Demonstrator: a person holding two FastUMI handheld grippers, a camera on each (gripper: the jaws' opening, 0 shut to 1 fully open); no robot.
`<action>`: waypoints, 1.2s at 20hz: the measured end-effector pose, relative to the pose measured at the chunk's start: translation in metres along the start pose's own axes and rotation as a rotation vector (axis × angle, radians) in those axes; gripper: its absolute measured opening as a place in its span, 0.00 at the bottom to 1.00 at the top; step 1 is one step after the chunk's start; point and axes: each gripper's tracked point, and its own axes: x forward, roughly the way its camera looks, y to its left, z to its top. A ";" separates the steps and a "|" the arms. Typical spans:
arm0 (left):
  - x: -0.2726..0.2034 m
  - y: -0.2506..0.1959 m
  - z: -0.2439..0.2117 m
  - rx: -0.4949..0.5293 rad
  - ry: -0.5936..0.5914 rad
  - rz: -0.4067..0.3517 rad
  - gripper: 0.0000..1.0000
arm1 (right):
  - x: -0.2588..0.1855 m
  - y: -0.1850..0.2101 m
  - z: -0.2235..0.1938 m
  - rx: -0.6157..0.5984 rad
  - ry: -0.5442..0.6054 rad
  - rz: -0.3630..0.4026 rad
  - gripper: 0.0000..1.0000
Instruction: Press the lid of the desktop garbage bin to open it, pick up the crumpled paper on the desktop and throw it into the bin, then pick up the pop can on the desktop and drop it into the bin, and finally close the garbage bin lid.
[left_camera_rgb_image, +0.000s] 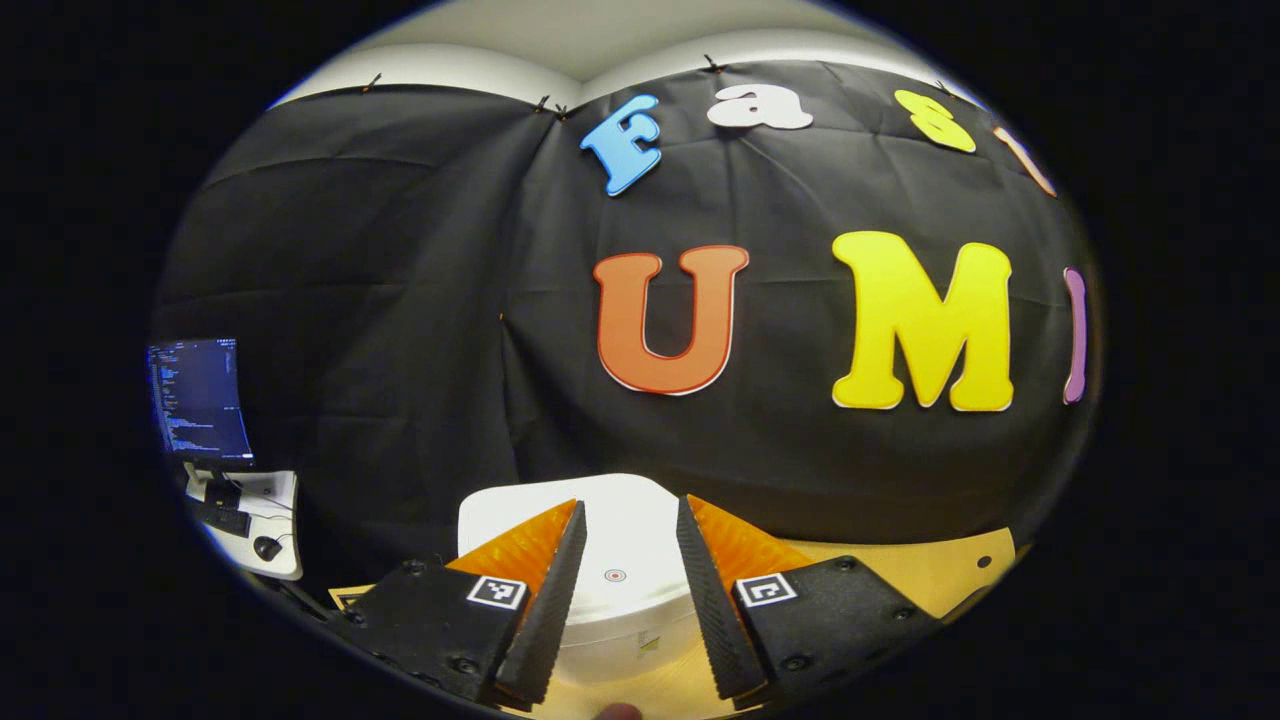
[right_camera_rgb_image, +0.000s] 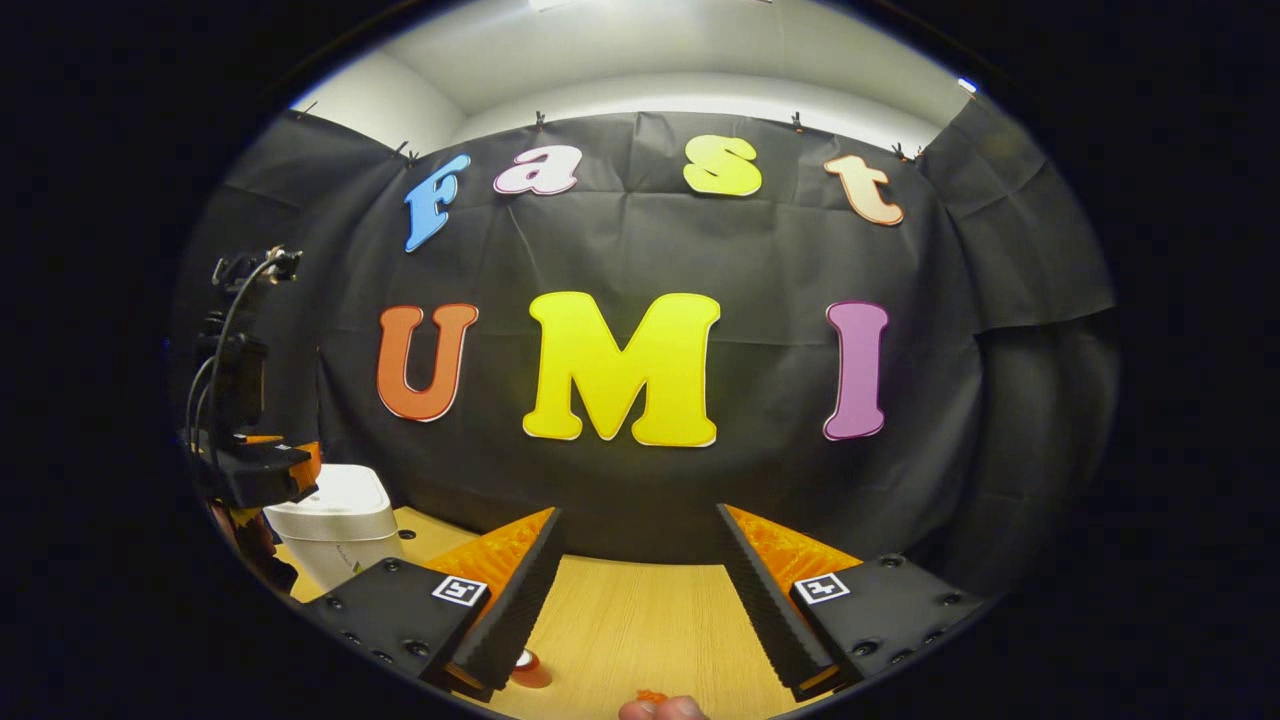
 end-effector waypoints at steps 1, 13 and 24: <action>0.004 0.003 -0.003 0.006 0.008 0.021 0.58 | 0.005 -0.003 -0.002 0.002 0.007 0.004 0.95; 0.031 0.006 -0.065 -0.006 0.180 0.116 0.13 | 0.007 -0.017 -0.017 0.012 0.044 -0.005 0.95; 0.008 -0.008 0.056 0.062 -0.100 -0.066 0.12 | -0.002 -0.008 -0.006 0.058 0.013 -0.055 0.95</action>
